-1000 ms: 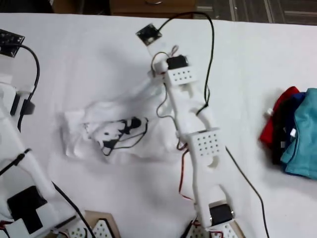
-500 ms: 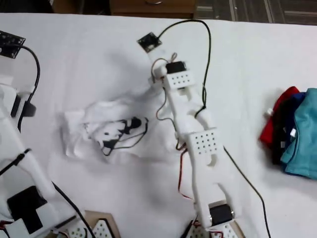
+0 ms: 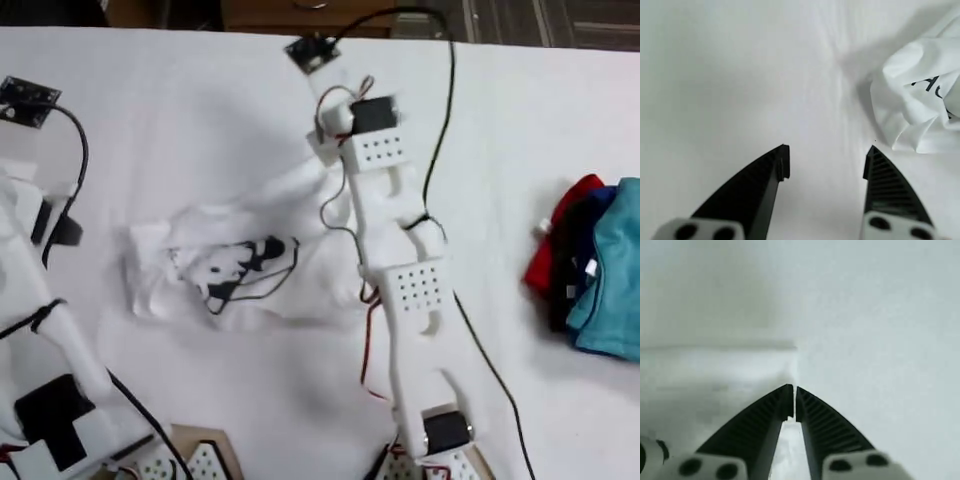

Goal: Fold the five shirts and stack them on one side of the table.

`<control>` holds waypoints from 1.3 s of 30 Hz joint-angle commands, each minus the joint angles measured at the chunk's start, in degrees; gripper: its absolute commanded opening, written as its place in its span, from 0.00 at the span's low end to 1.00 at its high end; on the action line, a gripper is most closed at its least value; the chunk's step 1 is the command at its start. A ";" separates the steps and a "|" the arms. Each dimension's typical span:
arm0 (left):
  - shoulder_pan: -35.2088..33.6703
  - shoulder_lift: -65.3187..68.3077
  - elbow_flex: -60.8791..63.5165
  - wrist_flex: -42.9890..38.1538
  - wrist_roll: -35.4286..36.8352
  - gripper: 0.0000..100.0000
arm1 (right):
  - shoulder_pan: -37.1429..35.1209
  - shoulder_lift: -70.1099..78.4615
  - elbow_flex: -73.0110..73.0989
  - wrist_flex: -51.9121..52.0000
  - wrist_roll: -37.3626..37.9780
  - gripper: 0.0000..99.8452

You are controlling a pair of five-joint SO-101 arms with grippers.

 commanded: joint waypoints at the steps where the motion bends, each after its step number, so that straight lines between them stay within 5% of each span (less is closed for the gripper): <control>1: -0.09 -0.18 3.30 -3.87 0.53 0.26 | 0.04 -6.81 -7.30 7.78 -0.44 0.02; 7: -0.09 -0.44 4.26 -4.92 0.53 0.26 | -1.63 -4.35 0.70 2.42 -2.46 0.04; 13: -2.02 -0.62 4.26 -4.48 0.35 0.26 | -3.30 4.18 7.74 -9.98 -5.10 0.39; 16: -3.60 -0.62 4.18 -4.66 0.18 0.26 | -4.62 5.58 8.00 -8.13 -6.24 0.44; 28: -3.87 -0.70 1.36 -4.22 0.53 0.26 | -4.53 7.43 15.74 7.43 -8.53 0.38; 35: -4.04 -0.70 -3.56 -0.70 0.53 0.26 | -3.38 6.11 15.03 7.52 -8.44 0.01; 39: -4.13 -0.62 -3.47 -0.70 0.53 0.26 | -2.33 2.33 16.70 7.69 -7.56 0.02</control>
